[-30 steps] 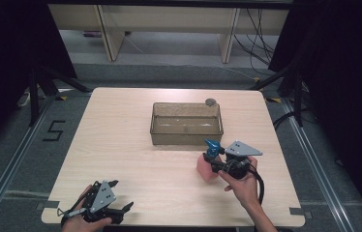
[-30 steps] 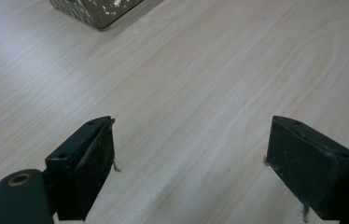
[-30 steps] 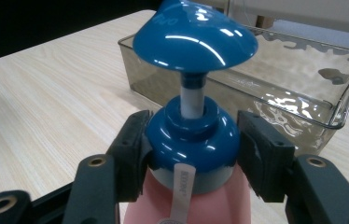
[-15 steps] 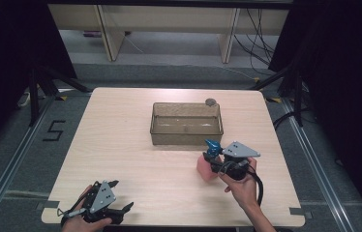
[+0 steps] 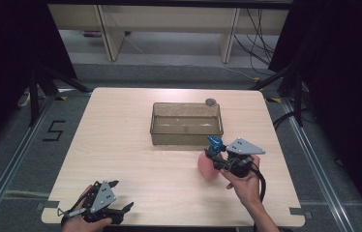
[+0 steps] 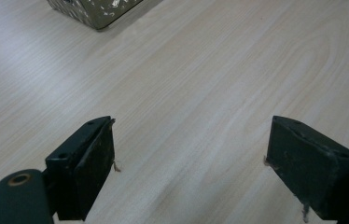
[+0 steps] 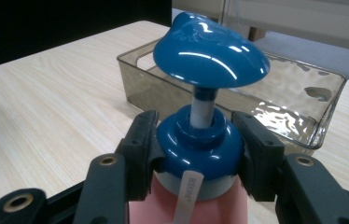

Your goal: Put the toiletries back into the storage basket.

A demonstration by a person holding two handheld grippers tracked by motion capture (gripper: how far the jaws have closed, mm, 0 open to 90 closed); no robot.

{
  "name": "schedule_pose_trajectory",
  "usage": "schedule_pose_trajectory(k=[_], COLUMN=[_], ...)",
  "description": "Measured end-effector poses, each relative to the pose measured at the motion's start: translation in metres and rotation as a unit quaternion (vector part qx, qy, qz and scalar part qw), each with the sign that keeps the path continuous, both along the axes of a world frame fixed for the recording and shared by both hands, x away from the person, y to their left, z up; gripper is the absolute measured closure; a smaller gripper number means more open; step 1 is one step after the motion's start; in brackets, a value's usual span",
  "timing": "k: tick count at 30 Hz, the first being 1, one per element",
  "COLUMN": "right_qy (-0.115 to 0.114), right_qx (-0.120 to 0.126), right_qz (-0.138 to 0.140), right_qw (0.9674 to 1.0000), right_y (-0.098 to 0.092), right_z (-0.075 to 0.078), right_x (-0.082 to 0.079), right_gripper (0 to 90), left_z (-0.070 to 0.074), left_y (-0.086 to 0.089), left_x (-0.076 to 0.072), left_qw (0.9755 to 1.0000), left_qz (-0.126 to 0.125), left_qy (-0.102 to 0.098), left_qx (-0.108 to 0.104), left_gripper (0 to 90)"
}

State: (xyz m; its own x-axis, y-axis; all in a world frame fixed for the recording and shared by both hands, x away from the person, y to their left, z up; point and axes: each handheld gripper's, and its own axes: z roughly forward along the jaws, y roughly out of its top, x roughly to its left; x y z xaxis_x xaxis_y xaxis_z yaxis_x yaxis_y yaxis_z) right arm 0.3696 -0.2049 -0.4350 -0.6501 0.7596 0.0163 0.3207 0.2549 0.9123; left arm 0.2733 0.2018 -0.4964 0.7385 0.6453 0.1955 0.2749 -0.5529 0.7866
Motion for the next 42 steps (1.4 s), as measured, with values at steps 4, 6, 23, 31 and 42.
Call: schedule_pose_trajectory(k=[4, 6, 23, 31, 42], right_qy=[-0.003, 0.002, -0.009, -0.013, -0.022], right_qx=[-0.007, 0.005, 0.010, 0.010, 0.010], right_qz=[-0.006, -0.011, -0.017, -0.022, -0.017], right_qw=[0.9999, 0.9999, 0.9998, 0.9996, 0.9996], right_y=[-0.002, -0.002, -0.005, -0.005, -0.001], right_z=[0.002, 0.003, 0.018, 0.027, 0.039], right_x=[0.001, 0.003, 0.017, 0.022, 0.033], right_gripper=[53.4, 53.3, 53.4, 53.4, 53.4], left_z=[0.001, 0.000, -0.002, -0.001, -0.001], left_y=[0.001, 0.001, 0.000, 0.002, 0.002], left_x=[0.000, 0.000, 0.001, 0.002, 0.002], left_qw=[1.0000, 1.0000, 1.0000, 1.0000, 1.0000], left_qz=[-0.001, 0.000, 0.003, 0.005, 0.004], left_qy=[0.001, 0.001, 0.000, 0.002, 0.003], left_qx=[0.005, 0.003, 0.005, 0.002, -0.001], left_gripper=[14.8, 14.8, 14.8, 14.8, 14.8])
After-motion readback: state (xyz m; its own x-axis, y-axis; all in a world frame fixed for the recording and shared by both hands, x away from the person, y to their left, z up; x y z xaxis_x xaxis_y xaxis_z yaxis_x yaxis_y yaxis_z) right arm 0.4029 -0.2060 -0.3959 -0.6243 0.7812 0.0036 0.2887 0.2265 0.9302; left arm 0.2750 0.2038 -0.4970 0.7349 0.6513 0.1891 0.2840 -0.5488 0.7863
